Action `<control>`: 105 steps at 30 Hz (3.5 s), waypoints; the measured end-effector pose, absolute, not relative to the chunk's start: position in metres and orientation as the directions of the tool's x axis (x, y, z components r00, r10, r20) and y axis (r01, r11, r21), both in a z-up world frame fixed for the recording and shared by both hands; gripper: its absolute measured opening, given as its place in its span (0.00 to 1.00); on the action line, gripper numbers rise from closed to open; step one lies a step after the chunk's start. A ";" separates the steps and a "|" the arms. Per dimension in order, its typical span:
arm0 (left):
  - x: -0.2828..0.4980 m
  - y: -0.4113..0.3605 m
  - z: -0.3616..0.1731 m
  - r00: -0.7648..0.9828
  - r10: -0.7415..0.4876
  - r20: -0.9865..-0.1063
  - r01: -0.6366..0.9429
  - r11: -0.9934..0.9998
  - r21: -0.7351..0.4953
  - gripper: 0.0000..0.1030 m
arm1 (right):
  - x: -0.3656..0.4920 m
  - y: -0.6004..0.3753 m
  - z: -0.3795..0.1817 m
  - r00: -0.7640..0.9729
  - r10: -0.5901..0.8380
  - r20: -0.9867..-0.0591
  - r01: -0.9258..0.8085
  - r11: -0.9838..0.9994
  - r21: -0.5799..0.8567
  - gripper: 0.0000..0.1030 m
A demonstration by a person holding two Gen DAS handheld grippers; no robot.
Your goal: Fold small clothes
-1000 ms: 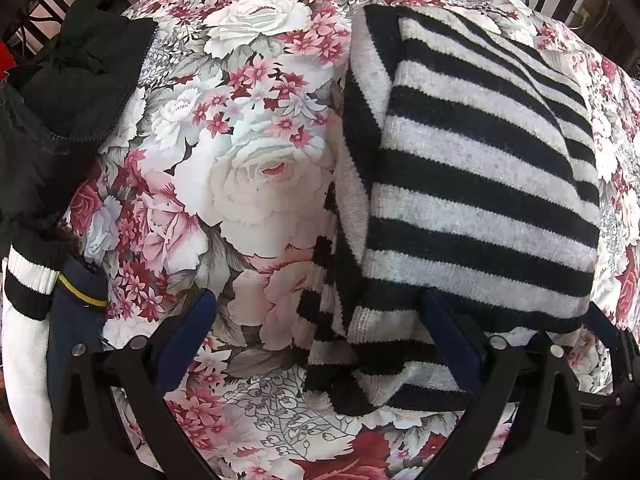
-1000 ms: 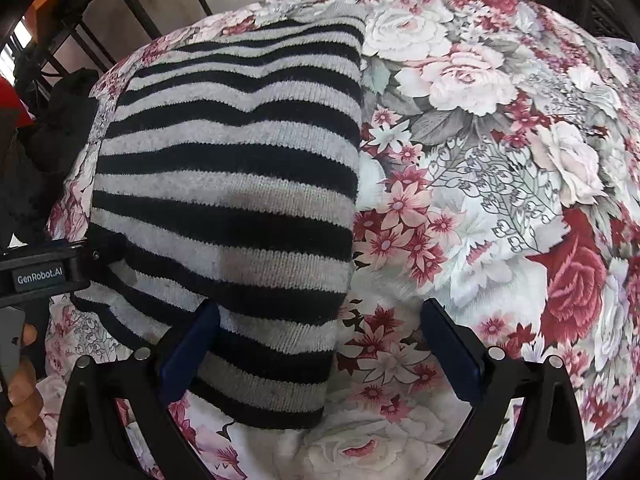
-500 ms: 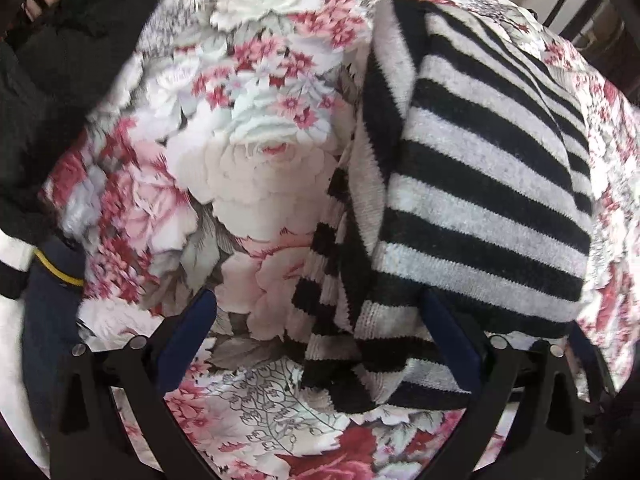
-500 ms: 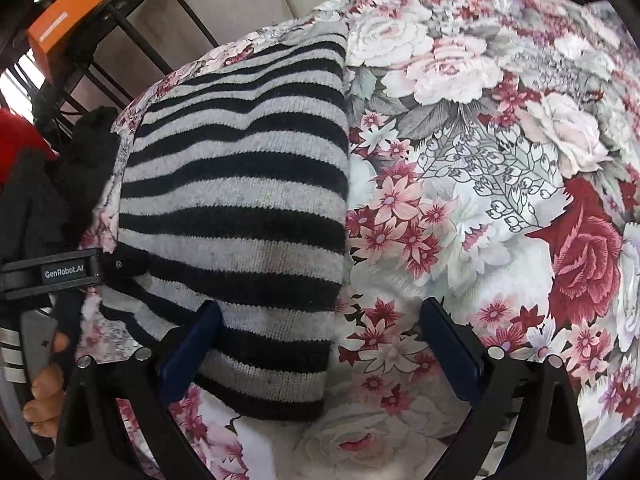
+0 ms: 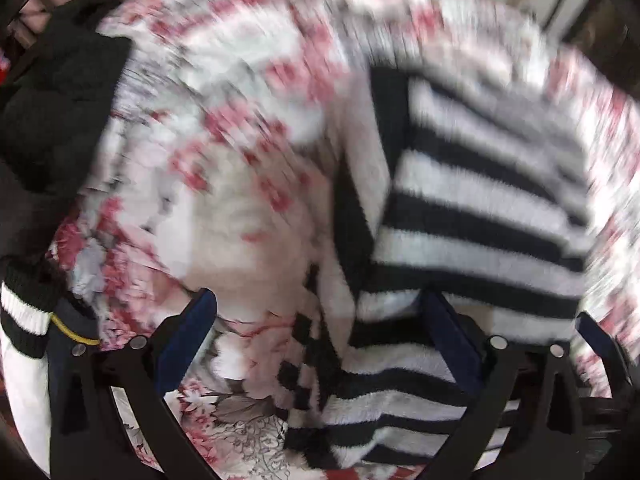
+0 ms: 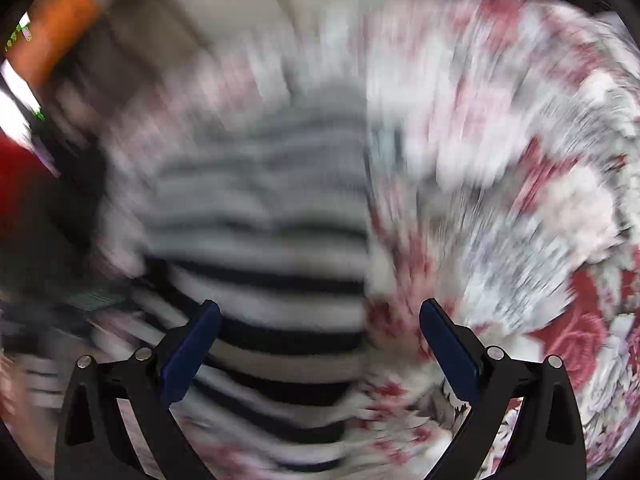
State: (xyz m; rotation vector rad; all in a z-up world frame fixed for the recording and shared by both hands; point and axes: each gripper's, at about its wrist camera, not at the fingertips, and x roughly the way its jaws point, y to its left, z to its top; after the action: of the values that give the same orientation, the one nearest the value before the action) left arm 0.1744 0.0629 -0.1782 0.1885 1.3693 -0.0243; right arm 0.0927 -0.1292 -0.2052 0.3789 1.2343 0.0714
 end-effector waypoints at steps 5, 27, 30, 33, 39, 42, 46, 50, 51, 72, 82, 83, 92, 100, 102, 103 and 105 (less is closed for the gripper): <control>0.176 0.072 -0.162 0.223 0.061 -0.973 0.094 0.992 0.084 0.96 | 0.094 -0.135 -0.199 0.325 0.290 -0.900 0.159 0.921 0.355 0.97; 0.201 0.080 -0.185 0.195 0.057 -0.979 0.077 0.994 0.073 0.96 | 0.117 -0.156 -0.195 0.302 0.148 -0.942 0.213 0.952 0.218 0.97; 0.203 0.087 -0.183 0.193 0.012 -0.981 0.046 0.999 0.021 0.96 | 0.115 -0.171 -0.197 0.314 0.220 -0.924 0.263 0.914 0.308 0.97; 0.201 0.092 -0.166 0.222 0.022 -0.975 0.063 0.997 0.037 0.95 | 0.118 -0.158 -0.169 0.355 0.092 -0.930 0.205 0.963 0.173 0.97; 0.162 0.091 -0.145 0.219 0.016 -0.976 0.152 0.987 0.050 0.95 | 0.094 -0.145 -0.152 0.328 0.185 -0.926 0.111 0.966 0.233 0.97; 0.132 0.103 -0.140 0.223 0.046 -0.974 0.164 0.983 0.084 0.95 | 0.080 -0.134 -0.152 0.308 0.200 -0.930 0.100 0.965 0.241 0.97; 0.094 0.128 -0.139 0.219 0.044 -0.975 0.115 0.991 0.070 0.95 | 0.048 -0.145 -0.140 0.330 0.236 -0.914 0.142 0.945 0.296 0.97; 0.076 0.146 -0.137 0.235 0.012 -0.972 0.064 0.998 0.028 0.95 | 0.031 -0.141 -0.140 0.346 0.253 -0.904 0.149 0.936 0.319 0.97; 0.076 0.149 -0.134 0.256 0.006 -0.967 0.057 0.998 0.021 0.95 | 0.029 -0.143 -0.139 0.343 0.251 -0.905 0.149 0.937 0.316 0.97; 0.145 0.083 -0.194 0.127 0.092 -0.988 0.176 0.978 0.114 0.96 | 0.061 -0.116 -0.216 0.253 0.102 -0.962 0.109 0.985 0.133 0.97; 0.139 0.065 -0.180 0.188 0.129 -0.974 0.200 0.966 0.166 0.96 | 0.052 -0.118 -0.213 0.271 0.100 -0.957 0.123 0.983 0.137 0.97; 0.139 0.063 -0.177 0.200 0.130 -0.971 0.202 0.964 0.171 0.96 | 0.052 -0.118 -0.213 0.273 0.099 -0.957 0.123 0.983 0.137 0.97; 0.125 0.059 -0.137 0.283 0.099 -0.954 0.199 0.967 0.159 0.96 | 0.048 -0.115 -0.212 0.284 0.094 -0.954 0.126 0.983 0.134 0.97; 0.122 0.054 -0.132 0.300 0.105 -0.948 0.216 0.961 0.175 0.96 | 0.045 -0.114 -0.211 0.300 0.089 -0.950 0.135 0.982 0.135 0.97; 0.122 0.053 -0.131 0.300 0.105 -0.948 0.220 0.960 0.176 0.96 | 0.044 -0.114 -0.212 0.302 0.089 -0.949 0.137 0.981 0.135 0.97; 0.122 0.054 -0.132 0.300 0.105 -0.948 0.220 0.959 0.176 0.96 | 0.044 -0.113 -0.212 0.303 0.088 -0.949 0.138 0.981 0.135 0.97; 0.122 0.053 -0.132 0.301 0.107 -0.948 0.220 0.959 0.178 0.96 | 0.044 -0.113 -0.212 0.304 0.088 -0.949 0.138 0.981 0.135 0.97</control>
State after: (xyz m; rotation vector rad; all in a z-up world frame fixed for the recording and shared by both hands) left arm 0.1220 0.0534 -0.1318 0.2975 1.2688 -0.0761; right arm 0.0439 -0.1133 -0.2116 0.2055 1.2638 -0.0337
